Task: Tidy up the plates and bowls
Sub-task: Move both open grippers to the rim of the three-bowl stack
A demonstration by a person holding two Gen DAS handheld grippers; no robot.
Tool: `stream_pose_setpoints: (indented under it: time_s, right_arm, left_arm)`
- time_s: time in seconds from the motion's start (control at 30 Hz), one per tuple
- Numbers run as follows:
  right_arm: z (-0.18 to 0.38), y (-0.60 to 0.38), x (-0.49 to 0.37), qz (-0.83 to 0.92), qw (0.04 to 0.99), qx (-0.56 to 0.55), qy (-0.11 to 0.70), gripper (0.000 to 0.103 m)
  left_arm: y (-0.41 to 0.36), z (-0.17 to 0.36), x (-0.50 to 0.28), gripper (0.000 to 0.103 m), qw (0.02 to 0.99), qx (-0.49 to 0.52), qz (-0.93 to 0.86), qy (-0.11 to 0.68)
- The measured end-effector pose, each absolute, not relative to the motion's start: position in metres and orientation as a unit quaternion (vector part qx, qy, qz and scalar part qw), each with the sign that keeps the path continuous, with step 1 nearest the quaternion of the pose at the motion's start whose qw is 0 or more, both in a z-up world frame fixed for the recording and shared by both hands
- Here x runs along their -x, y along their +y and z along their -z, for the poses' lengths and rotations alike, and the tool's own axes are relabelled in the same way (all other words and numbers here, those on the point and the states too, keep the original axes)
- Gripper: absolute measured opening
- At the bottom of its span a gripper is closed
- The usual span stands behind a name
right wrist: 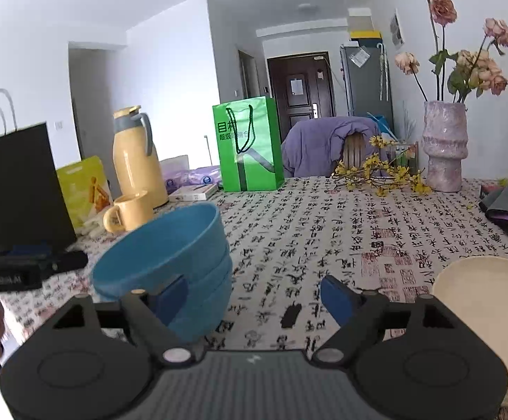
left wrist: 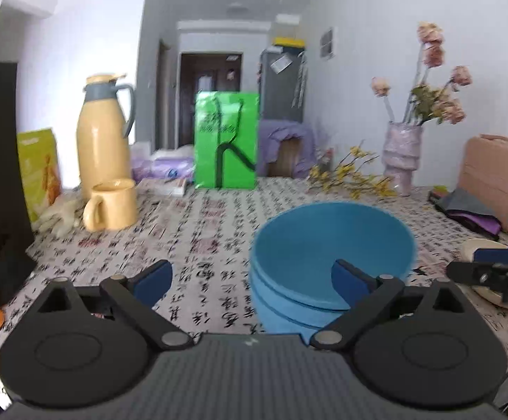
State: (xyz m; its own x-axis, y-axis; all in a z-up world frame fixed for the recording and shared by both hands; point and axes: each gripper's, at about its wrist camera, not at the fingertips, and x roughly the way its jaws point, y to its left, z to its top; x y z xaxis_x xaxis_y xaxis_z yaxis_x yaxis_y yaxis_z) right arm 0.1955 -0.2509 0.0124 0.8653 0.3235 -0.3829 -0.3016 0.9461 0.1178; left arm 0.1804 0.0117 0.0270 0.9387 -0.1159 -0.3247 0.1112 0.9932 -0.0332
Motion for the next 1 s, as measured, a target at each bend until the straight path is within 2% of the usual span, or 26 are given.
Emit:
stream_pose_setpoints:
  time_s: [0.13,0.53,1.0]
  right_arm:
    - [-0.003,-0.25,-0.183,-0.18,0.963,-0.028,0.198,0.083]
    - [-0.013,-0.259,-0.162,-0.177,0.964,-0.054,0.192,0.085]
    - [-0.019,-0.266,-0.143,-0.175,0.96,-0.087,0.202,0.086]
  left_arm:
    - [0.013,-0.025,-0.165,0.102,0.987,0.012,0.06,0.146]
    - [0.024,-0.031,-0.145,0.103,0.985,0.054,0.037,0.16]
    - [0.022,-0.041,-0.131,0.103,0.984,0.054,0.042,0.164]
